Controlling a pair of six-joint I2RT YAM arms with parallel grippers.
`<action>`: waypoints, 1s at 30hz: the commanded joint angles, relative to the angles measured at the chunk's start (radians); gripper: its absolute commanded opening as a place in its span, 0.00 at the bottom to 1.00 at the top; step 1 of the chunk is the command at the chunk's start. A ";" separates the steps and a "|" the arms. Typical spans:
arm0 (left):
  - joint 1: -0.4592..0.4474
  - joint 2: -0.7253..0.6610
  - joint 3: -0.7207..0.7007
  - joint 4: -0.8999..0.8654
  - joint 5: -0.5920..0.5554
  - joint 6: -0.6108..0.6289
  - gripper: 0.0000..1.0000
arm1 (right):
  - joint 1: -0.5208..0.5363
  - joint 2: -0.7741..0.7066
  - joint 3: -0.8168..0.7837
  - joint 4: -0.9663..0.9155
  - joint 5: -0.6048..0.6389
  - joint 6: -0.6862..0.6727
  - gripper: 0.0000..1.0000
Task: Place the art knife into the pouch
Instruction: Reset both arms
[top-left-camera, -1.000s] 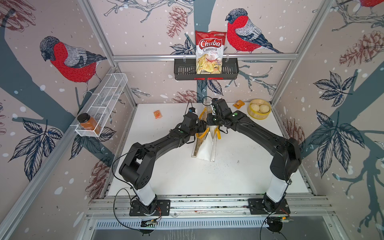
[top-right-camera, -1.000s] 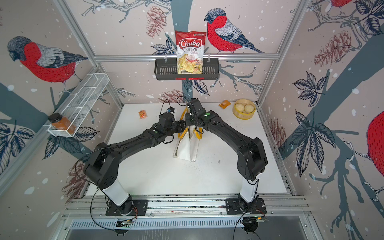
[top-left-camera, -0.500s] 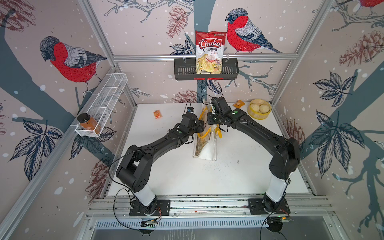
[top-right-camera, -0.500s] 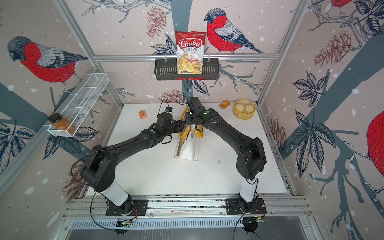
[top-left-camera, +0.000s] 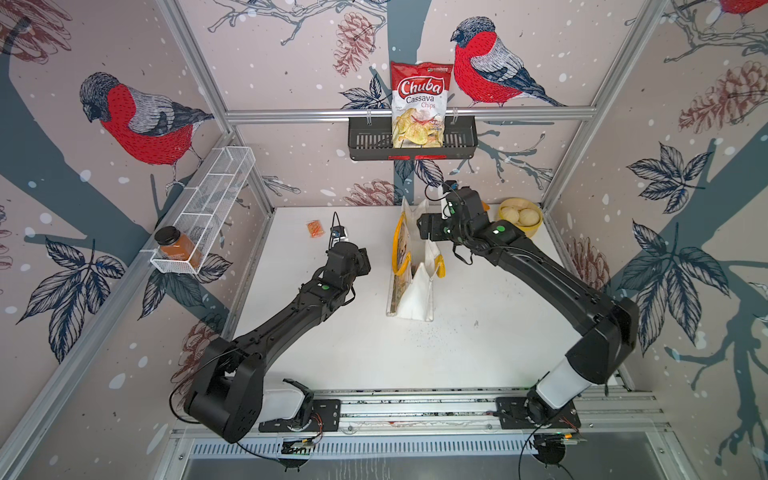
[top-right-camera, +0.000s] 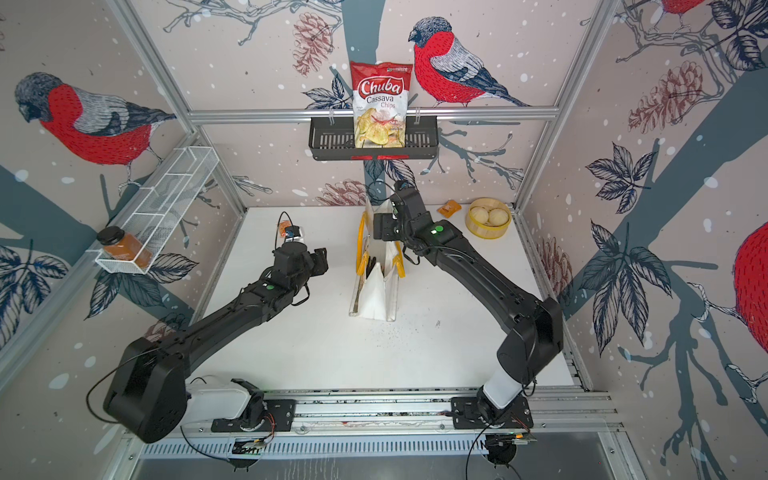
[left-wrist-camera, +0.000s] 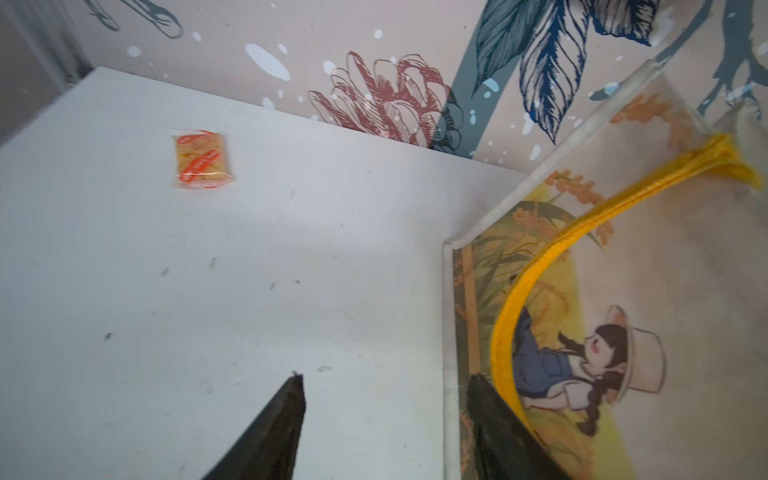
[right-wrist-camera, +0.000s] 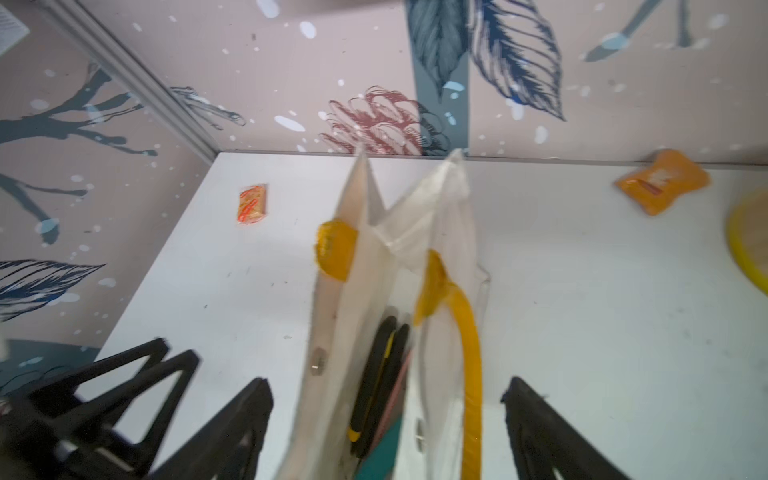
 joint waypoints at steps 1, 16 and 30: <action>0.003 -0.060 -0.065 0.079 -0.158 0.078 0.65 | -0.058 -0.117 -0.167 0.114 0.098 -0.017 1.00; 0.020 -0.235 -0.564 0.763 -0.432 0.432 0.76 | -0.478 -0.645 -1.173 0.971 0.308 -0.248 1.00; 0.170 0.071 -0.664 1.248 -0.293 0.532 0.95 | -0.615 -0.263 -1.427 1.749 0.134 -0.258 1.00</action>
